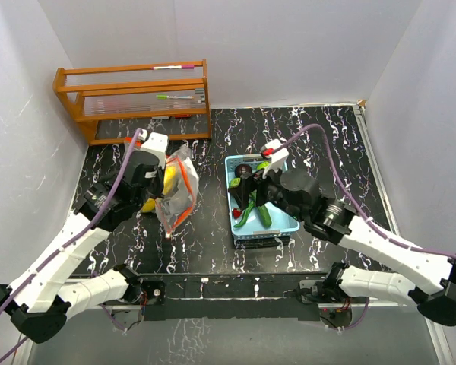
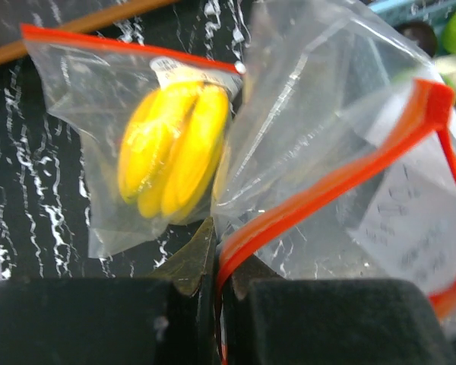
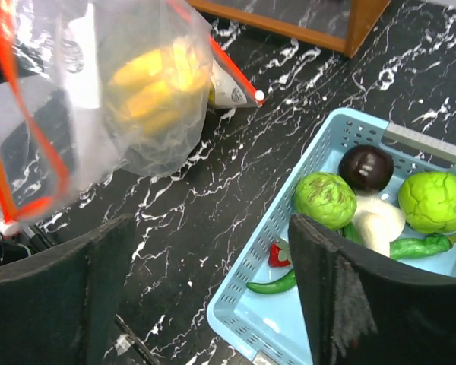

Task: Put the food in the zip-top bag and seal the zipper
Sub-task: Pick up the fake vegetable from the bin.

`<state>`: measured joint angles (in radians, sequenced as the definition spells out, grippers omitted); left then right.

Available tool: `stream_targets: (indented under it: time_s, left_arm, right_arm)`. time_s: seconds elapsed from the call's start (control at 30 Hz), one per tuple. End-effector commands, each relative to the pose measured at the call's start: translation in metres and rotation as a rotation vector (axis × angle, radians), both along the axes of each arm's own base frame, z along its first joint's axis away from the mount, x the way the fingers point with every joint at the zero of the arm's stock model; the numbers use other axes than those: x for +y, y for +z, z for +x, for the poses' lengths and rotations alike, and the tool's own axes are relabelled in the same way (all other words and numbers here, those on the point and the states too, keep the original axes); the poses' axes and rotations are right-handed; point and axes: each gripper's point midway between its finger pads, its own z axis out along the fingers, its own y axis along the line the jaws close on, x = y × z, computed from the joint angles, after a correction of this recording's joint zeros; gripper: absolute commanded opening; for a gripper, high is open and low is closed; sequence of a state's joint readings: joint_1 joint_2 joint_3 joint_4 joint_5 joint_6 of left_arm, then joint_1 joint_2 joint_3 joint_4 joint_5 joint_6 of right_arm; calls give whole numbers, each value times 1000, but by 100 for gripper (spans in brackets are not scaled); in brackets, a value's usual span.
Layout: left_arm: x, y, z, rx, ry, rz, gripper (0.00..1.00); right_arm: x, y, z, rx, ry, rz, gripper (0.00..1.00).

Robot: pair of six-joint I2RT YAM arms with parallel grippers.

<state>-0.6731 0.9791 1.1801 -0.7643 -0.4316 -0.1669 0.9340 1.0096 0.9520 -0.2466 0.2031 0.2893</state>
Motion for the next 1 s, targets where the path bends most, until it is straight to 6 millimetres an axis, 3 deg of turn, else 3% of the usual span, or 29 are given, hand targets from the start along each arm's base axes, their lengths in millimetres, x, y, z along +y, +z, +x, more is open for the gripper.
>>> stream_targets:
  time_s: [0.0,0.07,0.17,0.33,0.6,0.7,0.97]
  left_arm:
    - [23,40,-2,-82,58,31,0]
    - [26,47,-5,-92,61,29,0]
    - [27,45,-7,-68,58,47,0]
    - [8,9,-1,18,10,55,0]
    - [-44,-43,11,105,-112,-78,0]
    - [-61,-49,16,117,-146,-128,0]
    - [-84,-65,20,145,-194,-195,0]
  right_arm:
    - [-15,30,-2,-76,-35,82,88]
    - [-29,11,6,-28,-128,11,88]
    - [-54,-32,15,76,-281,-123,89]
    - [-76,-94,17,253,-370,-255,90]
    - [-88,-135,36,346,-372,-301,90]
    - [-81,-150,43,359,-320,-317,90]
    - [-65,-187,59,392,-234,-354,90]
